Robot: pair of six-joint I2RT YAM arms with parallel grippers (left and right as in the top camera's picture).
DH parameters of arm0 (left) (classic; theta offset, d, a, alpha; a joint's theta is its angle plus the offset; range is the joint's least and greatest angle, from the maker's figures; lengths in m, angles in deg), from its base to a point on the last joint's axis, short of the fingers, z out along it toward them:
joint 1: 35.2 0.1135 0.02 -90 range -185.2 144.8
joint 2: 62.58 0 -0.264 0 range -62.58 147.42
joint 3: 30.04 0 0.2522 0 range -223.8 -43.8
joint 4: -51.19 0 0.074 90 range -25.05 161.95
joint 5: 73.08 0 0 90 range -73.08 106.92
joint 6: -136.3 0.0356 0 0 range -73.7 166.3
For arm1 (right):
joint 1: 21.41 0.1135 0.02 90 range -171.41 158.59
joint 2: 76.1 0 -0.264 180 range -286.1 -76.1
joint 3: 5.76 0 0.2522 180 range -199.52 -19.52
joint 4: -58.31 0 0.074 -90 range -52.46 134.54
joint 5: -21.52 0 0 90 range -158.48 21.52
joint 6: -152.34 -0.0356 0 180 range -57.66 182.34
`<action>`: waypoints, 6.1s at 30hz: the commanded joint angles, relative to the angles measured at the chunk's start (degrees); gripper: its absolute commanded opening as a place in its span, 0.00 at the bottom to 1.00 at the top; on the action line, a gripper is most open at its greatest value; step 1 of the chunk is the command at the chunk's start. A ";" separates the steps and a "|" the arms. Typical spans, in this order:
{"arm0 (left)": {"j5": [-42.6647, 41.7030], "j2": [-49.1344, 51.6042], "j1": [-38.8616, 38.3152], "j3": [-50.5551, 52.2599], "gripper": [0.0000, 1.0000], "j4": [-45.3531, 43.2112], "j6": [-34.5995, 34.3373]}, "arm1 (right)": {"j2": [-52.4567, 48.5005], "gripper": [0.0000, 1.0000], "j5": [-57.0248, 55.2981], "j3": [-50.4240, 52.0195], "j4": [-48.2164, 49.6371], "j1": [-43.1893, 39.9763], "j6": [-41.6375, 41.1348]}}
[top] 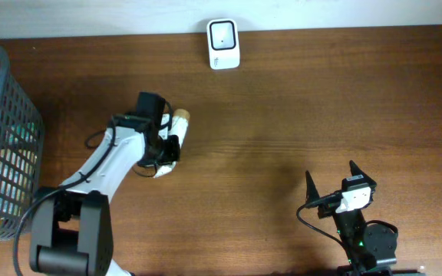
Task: Scan the item barcode
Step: 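Carry the white tube out and set it on the table center, then grasp the white wet-wipe pack in the basket and place it beside the tube, then pick the small green tissue pack from the basket and place it by the wipes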
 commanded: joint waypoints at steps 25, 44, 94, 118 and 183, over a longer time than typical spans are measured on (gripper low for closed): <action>5.86 -1.29 -28.09 2.47 0.00 -21.90 -18.36 | 0.44 0.99 0.13 0.42 -0.22 -0.22 -0.42; 4.61 -4.50 -28.02 -2.56 0.99 -23.61 -4.48 | 0.44 0.98 0.13 0.42 -0.22 -0.22 -0.42; 9.53 5.03 66.99 -8.46 0.05 0.24 6.84 | 0.44 0.99 0.13 0.42 -0.20 -0.22 -0.42; -16.59 -19.37 21.51 -19.91 0.00 11.23 12.15 | 0.44 0.98 0.13 0.42 -0.20 -0.22 -0.42; 6.16 26.71 50.69 -31.82 0.84 -0.13 2.03 | 0.44 0.99 0.13 0.42 -0.22 -0.22 -0.42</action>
